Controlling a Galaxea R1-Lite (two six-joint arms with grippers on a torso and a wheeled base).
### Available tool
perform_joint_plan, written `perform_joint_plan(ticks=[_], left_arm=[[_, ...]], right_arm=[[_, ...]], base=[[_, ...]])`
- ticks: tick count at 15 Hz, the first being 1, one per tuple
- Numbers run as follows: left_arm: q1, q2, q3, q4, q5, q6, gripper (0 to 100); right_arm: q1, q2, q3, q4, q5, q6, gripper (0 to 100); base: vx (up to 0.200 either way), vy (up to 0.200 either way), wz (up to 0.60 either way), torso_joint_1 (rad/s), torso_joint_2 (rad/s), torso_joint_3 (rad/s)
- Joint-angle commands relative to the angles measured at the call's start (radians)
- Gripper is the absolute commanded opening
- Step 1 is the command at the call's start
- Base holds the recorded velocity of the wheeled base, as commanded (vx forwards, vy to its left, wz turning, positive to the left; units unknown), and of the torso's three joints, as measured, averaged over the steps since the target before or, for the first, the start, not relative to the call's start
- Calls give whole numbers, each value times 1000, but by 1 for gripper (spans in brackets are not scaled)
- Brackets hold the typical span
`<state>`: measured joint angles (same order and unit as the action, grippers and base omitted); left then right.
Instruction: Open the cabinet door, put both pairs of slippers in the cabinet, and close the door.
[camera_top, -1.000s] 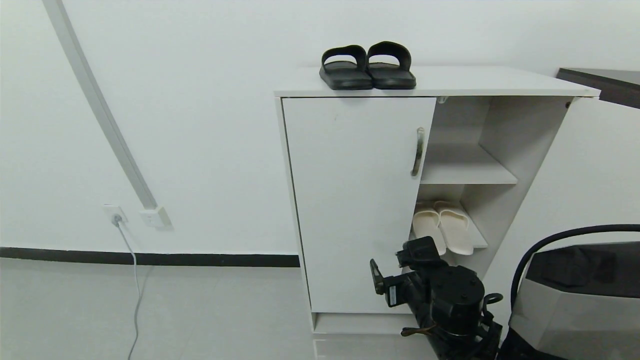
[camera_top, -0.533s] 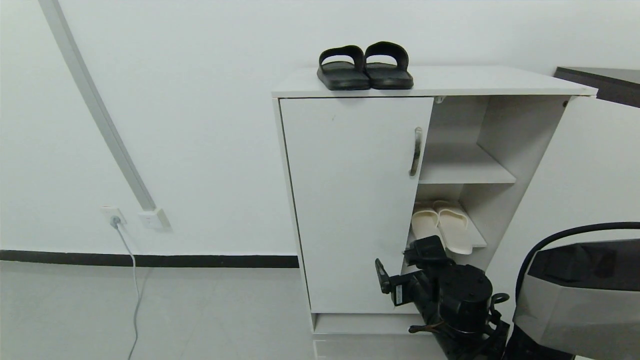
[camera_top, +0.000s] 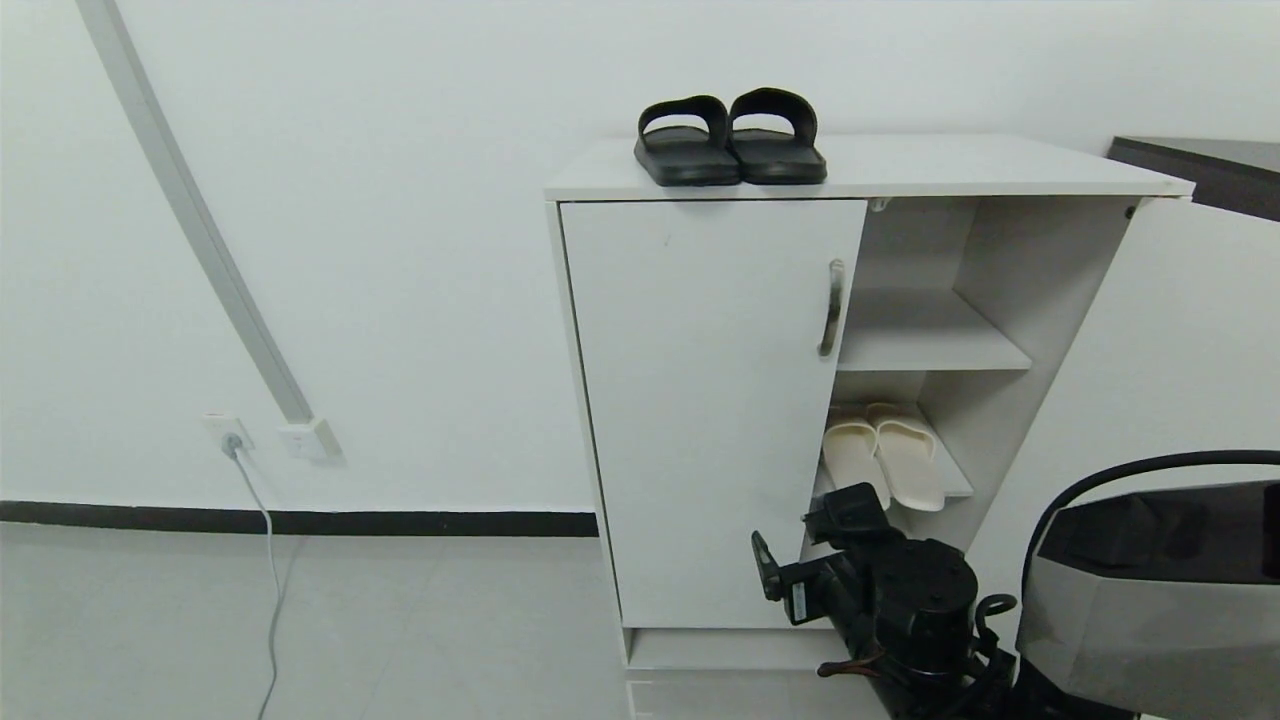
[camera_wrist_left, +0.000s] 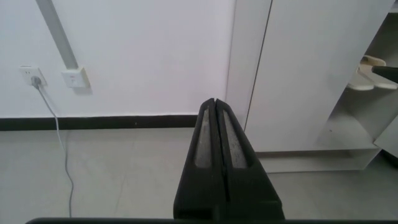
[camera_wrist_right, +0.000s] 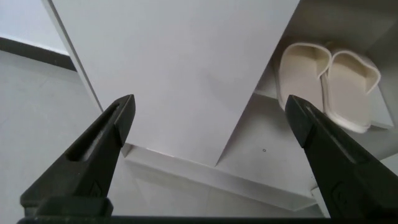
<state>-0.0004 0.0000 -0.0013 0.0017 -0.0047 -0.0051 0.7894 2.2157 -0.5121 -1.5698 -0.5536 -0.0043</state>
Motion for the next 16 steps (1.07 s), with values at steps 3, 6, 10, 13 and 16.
perform_joint_plan(ticks=[3,6,10,13,16], left_arm=[[0,0,0,0,0,1,0],[-1,0,0,0,0,1,0],[0,2,0,0,0,1,0],[0,2,0,0,0,1,0],[0,2,0,0,0,1,0]], right_arm=[[1,5,1,-1,1,0,100],[-7,5,-8,-1,3,0,100],[-7,5,-2,-1,3,0,100],[-7,10,1,-1,3,0,100],[-7,10,1,-1,3,0,100]], base=[[0,0,0,53,-361,-299],[0,0,0,108,-443,-342],[0,0,0,139,-461,-328],[0,0,0,163,-484,-328],[0,0,0,181,-496,-313]])
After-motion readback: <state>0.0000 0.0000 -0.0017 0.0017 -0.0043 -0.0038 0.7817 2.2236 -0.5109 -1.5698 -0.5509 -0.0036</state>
